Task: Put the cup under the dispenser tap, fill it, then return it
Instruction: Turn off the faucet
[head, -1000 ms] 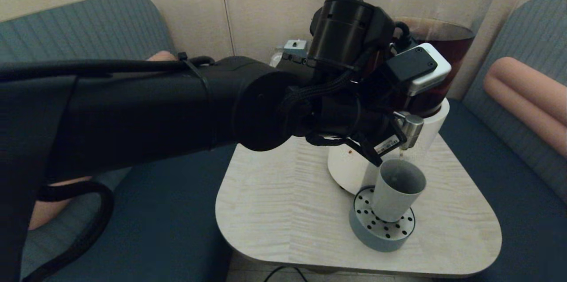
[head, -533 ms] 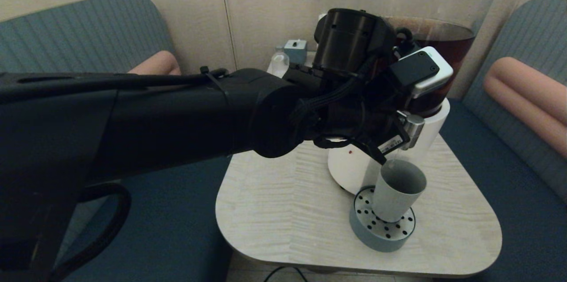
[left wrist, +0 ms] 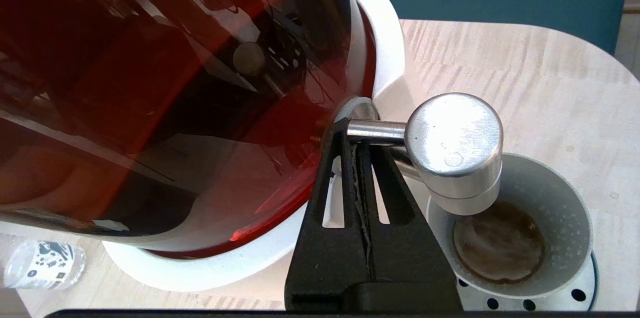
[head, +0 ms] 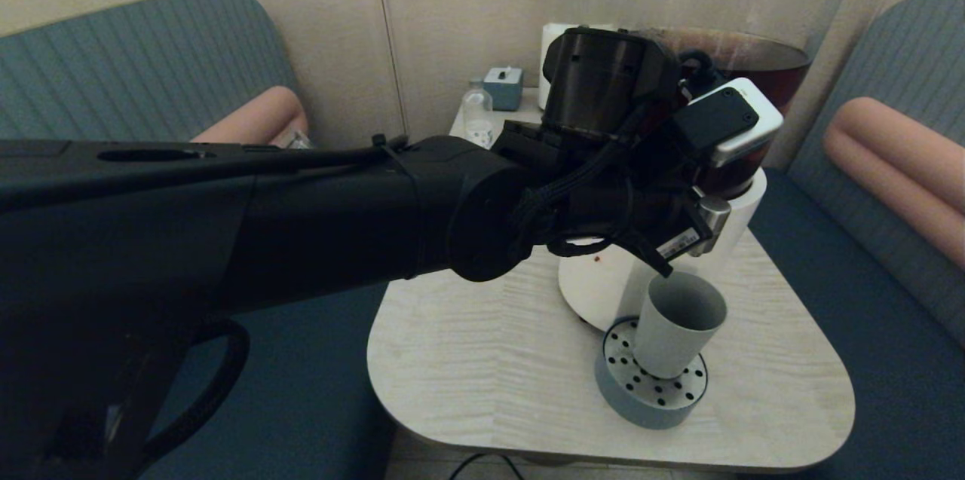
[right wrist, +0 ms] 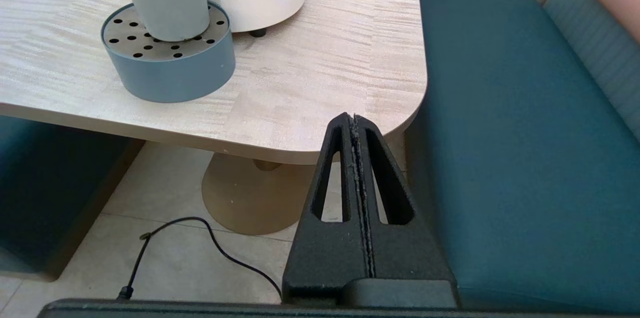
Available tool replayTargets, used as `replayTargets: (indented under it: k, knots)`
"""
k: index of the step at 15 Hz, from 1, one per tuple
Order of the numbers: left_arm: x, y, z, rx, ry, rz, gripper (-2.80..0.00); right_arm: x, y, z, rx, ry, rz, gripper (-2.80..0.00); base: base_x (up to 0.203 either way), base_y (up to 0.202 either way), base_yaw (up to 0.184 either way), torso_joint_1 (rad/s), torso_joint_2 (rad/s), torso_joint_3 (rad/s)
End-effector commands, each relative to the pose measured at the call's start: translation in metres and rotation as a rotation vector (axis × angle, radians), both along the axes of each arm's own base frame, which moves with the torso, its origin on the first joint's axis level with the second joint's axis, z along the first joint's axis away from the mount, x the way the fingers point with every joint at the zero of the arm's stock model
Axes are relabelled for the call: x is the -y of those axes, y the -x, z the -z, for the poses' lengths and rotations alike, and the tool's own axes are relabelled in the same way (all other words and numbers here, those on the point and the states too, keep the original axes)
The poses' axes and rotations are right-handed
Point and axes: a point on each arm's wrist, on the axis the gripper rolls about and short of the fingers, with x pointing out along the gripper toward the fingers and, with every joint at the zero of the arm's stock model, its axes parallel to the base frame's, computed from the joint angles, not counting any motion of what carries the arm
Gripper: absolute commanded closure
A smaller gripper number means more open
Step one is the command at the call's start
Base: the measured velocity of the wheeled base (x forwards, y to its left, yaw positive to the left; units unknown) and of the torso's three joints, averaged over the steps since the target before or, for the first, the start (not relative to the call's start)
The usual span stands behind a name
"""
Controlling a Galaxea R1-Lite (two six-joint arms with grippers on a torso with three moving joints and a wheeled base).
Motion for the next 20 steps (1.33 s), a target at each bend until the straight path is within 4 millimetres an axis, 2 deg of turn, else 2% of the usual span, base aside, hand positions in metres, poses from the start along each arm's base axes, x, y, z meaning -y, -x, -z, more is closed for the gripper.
replayTargets:
  k: [1, 11, 15, 17, 20]
  knots:
    - [0.0, 0.0, 0.001, 0.002, -0.004, 0.003, 0.0, 0.0, 0.0, 0.0, 0.0, 0.001, 0.0, 0.0, 0.0, 0.0, 0.0, 0.0, 0.0, 0.0]
    - [-0.009, 0.005, 0.011, -0.036, -0.048, -0.012, 0.0, 0.0, 0.0, 0.0, -0.001, 0.001, -0.002, 0.0, 0.0, 0.0, 0.0, 0.0, 0.0, 0.0]
    - [-0.027, 0.005, 0.018, -0.065, -0.088, -0.054, 0.0, 0.0, 0.0, 0.0, -0.001, 0.001, -0.003, 0.0, 0.0, 0.0, 0.0, 0.0, 0.0, 0.0]
    - [-0.036, 0.01, 0.015, -0.066, -0.065, -0.072, 0.0, 0.0, 0.0, 0.0, 0.0, 0.001, -0.001, 0.0, 0.0, 0.0, 0.0, 0.0, 0.0, 0.0]
    - [-0.057, 0.027, -0.001, -0.099, 0.028, -0.093, 0.0, 0.0, 0.0, 0.0, 0.0, 0.001, 0.0, 0.0, 0.0, 0.0, 0.0, 0.0, 0.0, 0.0]
